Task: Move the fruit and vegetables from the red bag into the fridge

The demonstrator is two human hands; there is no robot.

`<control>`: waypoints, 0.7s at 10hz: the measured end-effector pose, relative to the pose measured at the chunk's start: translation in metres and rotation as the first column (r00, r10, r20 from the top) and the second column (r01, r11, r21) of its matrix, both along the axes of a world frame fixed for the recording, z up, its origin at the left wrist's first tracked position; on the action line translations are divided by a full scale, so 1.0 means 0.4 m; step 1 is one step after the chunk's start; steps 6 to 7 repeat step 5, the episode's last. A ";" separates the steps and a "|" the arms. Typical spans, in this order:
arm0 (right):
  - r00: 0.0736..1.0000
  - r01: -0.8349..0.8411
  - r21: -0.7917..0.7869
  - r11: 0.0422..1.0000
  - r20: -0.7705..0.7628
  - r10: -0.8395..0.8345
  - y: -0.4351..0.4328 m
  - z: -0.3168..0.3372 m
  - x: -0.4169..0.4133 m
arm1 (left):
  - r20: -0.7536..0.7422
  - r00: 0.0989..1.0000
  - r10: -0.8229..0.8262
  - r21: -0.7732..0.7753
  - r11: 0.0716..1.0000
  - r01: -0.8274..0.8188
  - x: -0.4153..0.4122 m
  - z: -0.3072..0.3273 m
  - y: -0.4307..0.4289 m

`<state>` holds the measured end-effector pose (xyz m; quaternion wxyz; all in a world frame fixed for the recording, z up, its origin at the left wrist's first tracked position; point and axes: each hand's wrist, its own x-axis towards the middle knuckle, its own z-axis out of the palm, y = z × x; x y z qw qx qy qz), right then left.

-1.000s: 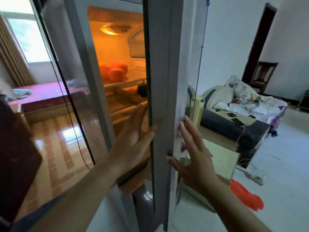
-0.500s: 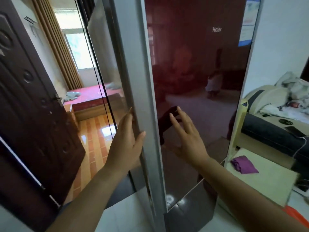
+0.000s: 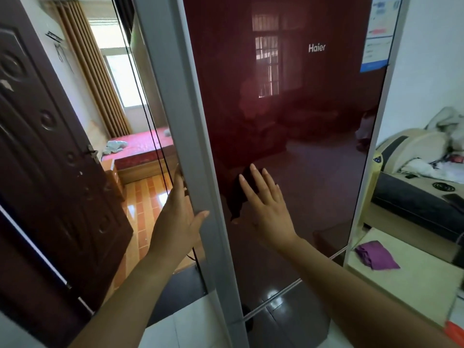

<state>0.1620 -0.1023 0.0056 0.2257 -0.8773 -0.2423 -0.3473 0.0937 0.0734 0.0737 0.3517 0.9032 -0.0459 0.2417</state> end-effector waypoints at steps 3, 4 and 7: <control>0.984 0.003 -0.075 0.997 -0.175 -0.016 -0.010 0.037 -0.065 | 0.097 0.995 0.027 0.096 0.995 -0.036 0.000 -0.030 0.018; 0.970 0.005 -0.009 1.000 -0.242 -0.007 -0.033 0.040 -0.106 | 0.160 0.986 0.038 0.171 0.983 -0.066 -0.025 -0.057 0.014; 0.958 0.036 0.007 0.999 -0.285 -0.033 -0.066 0.049 -0.157 | 0.249 0.968 -0.033 0.244 0.969 -0.030 -0.050 -0.073 0.008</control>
